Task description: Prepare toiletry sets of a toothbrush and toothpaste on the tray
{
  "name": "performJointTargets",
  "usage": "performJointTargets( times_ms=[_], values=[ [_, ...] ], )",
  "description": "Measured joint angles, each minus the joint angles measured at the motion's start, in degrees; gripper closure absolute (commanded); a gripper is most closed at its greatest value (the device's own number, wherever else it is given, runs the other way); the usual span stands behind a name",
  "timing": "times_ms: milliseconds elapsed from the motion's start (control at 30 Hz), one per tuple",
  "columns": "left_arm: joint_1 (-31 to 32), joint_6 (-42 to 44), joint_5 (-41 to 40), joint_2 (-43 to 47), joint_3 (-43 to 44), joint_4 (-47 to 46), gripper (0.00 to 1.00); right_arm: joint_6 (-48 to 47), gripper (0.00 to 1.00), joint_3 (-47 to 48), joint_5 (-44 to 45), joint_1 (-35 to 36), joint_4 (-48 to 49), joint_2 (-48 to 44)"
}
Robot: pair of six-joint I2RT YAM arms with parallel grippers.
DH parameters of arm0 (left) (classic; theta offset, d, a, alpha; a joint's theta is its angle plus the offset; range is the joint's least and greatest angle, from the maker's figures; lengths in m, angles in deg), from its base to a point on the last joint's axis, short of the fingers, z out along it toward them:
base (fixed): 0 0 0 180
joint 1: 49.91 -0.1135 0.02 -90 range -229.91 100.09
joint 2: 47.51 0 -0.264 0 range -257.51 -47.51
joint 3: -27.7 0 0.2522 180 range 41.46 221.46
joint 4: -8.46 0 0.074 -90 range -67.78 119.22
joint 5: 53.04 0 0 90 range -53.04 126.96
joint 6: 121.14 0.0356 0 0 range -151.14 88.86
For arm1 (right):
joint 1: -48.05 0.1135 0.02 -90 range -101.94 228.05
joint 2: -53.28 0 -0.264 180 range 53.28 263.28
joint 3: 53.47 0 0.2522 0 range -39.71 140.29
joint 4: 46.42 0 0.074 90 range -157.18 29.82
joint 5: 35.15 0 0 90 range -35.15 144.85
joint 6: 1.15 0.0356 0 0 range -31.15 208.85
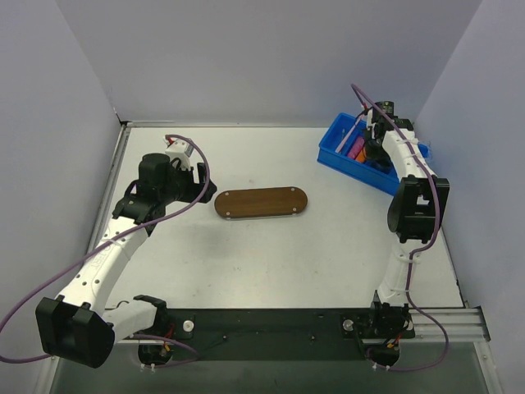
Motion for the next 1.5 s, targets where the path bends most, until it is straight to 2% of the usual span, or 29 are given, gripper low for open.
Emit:
performJointTargets(
  times_ms=[967, 1500],
  values=[
    [0.0, 0.0, -0.1, 0.0, 0.0, 0.0, 0.18, -2.9, 1.00, 0.0, 1.0, 2.4, -0.5, -4.3],
    [0.0, 0.0, 0.1, 0.6, 0.0, 0.0, 0.18, -3.4, 1.00, 0.0, 1.3, 5.2, -1.5, -11.6]
  ],
)
